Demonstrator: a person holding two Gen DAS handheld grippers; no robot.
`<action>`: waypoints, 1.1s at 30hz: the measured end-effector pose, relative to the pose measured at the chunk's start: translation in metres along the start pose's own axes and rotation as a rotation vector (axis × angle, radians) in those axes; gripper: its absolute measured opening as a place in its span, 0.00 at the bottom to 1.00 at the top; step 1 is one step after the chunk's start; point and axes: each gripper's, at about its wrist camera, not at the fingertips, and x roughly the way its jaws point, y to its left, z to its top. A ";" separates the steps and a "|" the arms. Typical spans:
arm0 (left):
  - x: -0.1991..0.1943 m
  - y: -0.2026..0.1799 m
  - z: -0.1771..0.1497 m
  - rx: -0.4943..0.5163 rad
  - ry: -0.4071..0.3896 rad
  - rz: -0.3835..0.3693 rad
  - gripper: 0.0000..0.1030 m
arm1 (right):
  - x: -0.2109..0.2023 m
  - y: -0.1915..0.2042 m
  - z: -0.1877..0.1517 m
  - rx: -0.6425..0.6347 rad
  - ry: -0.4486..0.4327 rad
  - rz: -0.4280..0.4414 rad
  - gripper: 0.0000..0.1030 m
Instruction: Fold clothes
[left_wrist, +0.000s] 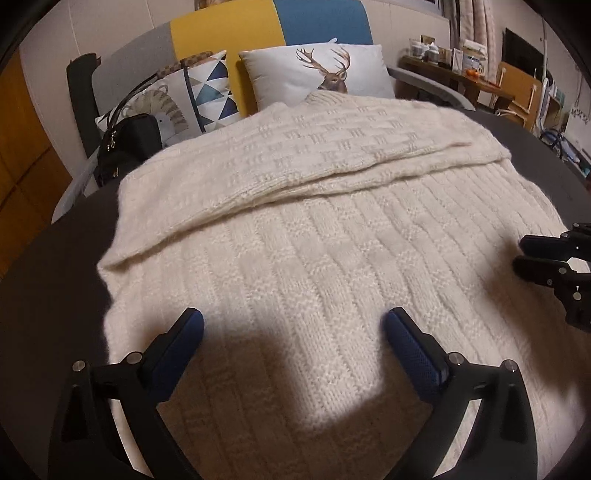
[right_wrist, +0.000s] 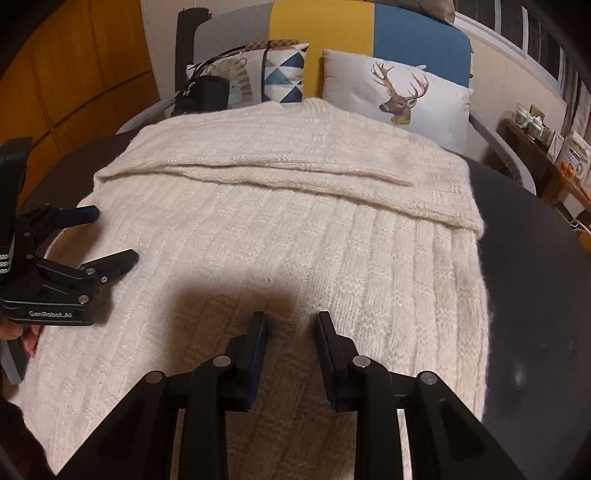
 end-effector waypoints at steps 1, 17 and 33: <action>-0.004 -0.004 -0.003 0.020 0.004 -0.002 0.98 | -0.005 0.000 -0.003 0.009 0.012 0.008 0.26; -0.058 -0.091 -0.043 0.245 -0.112 -0.139 0.98 | -0.124 0.048 -0.153 -0.130 -0.034 0.160 0.26; -0.050 -0.075 -0.050 0.119 -0.039 -0.229 0.98 | -0.113 0.128 -0.191 -0.634 -0.159 -0.186 0.05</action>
